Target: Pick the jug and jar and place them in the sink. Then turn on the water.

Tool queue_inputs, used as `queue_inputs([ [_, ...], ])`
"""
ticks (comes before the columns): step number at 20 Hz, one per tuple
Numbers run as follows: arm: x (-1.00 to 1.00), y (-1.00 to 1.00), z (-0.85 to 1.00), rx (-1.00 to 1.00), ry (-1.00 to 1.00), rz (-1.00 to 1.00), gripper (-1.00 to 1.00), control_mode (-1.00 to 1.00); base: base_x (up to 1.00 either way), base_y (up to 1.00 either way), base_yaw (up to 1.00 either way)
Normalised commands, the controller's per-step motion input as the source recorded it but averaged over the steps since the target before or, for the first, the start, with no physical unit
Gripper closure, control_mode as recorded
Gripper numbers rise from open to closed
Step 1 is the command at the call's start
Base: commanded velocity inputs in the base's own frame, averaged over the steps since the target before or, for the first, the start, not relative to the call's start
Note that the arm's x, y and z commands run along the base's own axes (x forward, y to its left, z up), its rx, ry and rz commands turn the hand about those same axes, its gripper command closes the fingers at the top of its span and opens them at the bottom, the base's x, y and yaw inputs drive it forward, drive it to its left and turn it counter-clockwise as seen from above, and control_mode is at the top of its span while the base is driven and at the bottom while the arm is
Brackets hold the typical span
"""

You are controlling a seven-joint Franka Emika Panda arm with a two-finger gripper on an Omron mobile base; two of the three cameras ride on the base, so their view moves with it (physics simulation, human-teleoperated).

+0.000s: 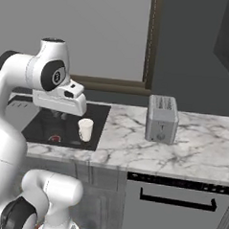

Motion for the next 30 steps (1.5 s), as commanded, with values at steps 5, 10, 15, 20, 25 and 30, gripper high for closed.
queue_inputs([
  [5, 0.00, 0.00, 0.00, 0.00, 0.00, 0.00, 1.00, 1.00, 0.30, 0.43, 0.00],
  [10, 0.00, 0.00, 0.00, 0.00, 0.00, 0.00, 1.00, 1.00, 0.33, 0.13, 0.06],
  [15, 0.00, 0.00, 0.00, 0.00, 0.00, 0.00, 1.00, 1.00, 0.34, 0.00, 0.13],
  [20, 0.00, 0.00, 0.00, 0.00, 0.00, 0.00, 1.00, 1.00, 0.40, -0.01, 0.11],
  [25, 0.00, 0.00, 0.00, 0.00, 0.00, 0.00, 1.00, 1.00, 0.41, -0.12, 0.02],
  [30, 0.00, 0.00, 0.00, 0.00, 0.00, 0.00, 1.00, 1.00, 0.27, -0.40, 0.00],
])
